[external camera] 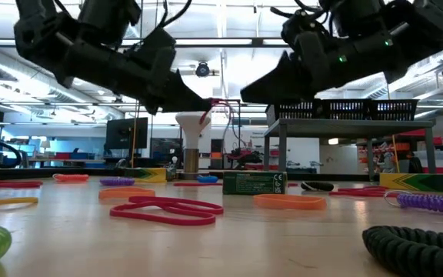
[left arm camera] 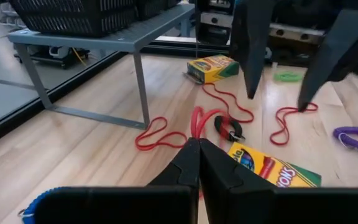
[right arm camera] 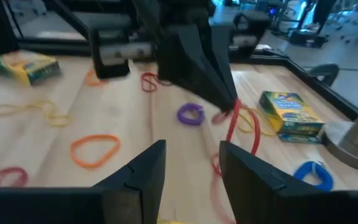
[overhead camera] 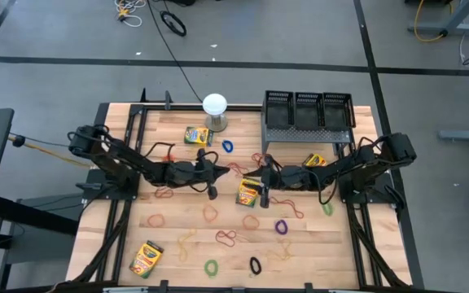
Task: Pick & Place Office Desk Supplies
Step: Put the red rubberband into the right black basket on the shelf
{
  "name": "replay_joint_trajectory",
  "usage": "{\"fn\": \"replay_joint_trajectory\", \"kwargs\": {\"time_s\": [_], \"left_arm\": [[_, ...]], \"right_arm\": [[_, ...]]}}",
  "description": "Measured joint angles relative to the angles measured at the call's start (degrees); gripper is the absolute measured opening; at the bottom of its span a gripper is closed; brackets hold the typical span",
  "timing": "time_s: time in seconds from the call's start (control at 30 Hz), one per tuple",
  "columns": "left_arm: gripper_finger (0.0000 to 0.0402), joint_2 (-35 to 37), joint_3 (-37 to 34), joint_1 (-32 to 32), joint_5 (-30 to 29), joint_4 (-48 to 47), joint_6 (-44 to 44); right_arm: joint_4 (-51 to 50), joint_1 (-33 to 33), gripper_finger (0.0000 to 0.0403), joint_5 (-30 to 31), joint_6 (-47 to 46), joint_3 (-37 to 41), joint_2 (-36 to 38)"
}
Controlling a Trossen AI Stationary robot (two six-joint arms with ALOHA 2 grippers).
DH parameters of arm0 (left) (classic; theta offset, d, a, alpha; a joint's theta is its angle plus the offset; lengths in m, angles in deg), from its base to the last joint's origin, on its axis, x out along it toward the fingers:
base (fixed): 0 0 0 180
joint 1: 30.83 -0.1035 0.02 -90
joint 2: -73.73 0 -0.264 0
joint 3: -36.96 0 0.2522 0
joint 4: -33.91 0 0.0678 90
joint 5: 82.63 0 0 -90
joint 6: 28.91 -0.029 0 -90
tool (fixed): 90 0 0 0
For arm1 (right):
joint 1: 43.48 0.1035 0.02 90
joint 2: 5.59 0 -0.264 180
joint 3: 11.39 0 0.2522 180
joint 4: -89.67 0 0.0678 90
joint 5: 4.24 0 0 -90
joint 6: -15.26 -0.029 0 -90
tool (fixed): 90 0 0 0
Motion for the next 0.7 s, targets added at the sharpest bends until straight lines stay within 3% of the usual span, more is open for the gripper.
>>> {"fn": "replay_joint_trajectory", "kwargs": {"time_s": [0.47,0.7], "left_arm": [[0.0007,-9.1,0.4,-0.2,2.1,10.2,0.2],[0.0007,-9.5,1.0,-0.3,2.1,11.9,-2.7]], "right_arm": [[1.5,-0.8,0.0247,4.3,-11.0,-0.7,-5.3],[2.6,-3.2,0.025,4.5,-11.2,-0.7,-6.7]]}}
